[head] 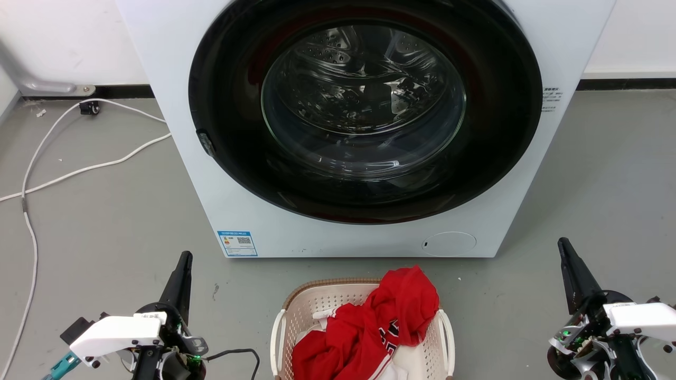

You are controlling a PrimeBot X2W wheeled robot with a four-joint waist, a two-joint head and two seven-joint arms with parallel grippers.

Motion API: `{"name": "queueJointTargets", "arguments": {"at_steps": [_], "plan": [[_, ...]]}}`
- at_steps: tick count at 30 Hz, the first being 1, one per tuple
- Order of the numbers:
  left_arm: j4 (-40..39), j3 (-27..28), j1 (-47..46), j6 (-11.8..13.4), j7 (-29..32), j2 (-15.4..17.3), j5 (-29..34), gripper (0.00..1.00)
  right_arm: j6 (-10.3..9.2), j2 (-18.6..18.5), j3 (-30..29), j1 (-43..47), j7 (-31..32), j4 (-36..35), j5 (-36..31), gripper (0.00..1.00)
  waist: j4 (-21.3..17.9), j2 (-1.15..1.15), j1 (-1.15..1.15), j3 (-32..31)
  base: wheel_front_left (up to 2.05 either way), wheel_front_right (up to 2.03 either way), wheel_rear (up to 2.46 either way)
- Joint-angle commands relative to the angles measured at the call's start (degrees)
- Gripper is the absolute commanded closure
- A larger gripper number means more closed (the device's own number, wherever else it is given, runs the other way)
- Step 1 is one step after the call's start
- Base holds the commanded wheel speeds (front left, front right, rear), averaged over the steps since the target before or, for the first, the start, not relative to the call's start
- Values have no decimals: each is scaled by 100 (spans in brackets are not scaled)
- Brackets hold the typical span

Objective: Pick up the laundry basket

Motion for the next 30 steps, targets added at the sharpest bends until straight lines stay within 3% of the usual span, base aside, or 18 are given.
{"name": "queueJointTargets", "arguments": {"at_steps": [1, 30], "plan": [[7, 21, -52, -23, 6, -2, 39, 100, 0, 21, -9, -57, 6, 5, -10, 100, 0, 0, 0, 0, 0, 0, 0], [7, 34, -53, -23, 21, -10, 33, 100, 0, 30, -23, -60, 20, 6, -31, 100, 0, 0, 0, 0, 0, 0, 0]]}}
